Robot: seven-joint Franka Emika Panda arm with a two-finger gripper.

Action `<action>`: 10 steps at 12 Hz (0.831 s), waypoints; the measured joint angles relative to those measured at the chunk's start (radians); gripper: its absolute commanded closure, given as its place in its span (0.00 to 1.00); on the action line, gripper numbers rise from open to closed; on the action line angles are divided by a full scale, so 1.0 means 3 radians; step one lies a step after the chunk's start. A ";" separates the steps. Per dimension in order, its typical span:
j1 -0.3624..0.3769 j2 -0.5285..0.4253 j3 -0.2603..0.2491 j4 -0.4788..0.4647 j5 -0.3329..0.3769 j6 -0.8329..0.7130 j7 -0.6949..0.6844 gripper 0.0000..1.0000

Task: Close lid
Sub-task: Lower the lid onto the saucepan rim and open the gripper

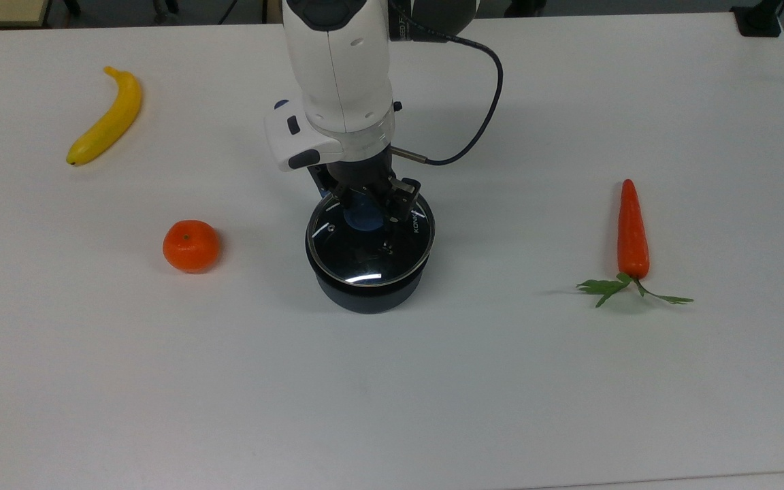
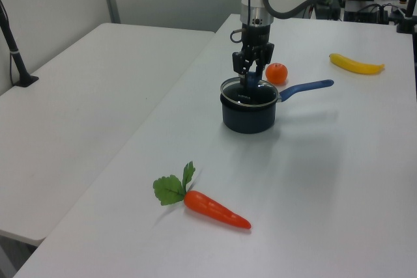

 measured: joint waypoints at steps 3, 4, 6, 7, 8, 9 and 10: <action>0.0000 0.0023 0.0000 0.0000 0.0000 0.0000 0.0000 0.52; 0.0000 0.0036 0.0000 0.0001 0.0000 0.0000 0.0000 0.52; 0.0002 0.0046 0.0000 0.0006 0.0000 0.0000 0.0000 0.52; 0.0003 0.0048 0.0000 0.0007 0.0000 0.0000 0.0000 0.51; 0.0004 0.0052 0.0000 0.0008 0.0000 0.0000 0.0000 0.50; 0.0004 0.0062 0.0000 0.0008 0.0000 0.0000 0.0000 0.48; 0.0004 0.0074 0.0000 0.0009 0.0000 0.0000 0.0000 0.44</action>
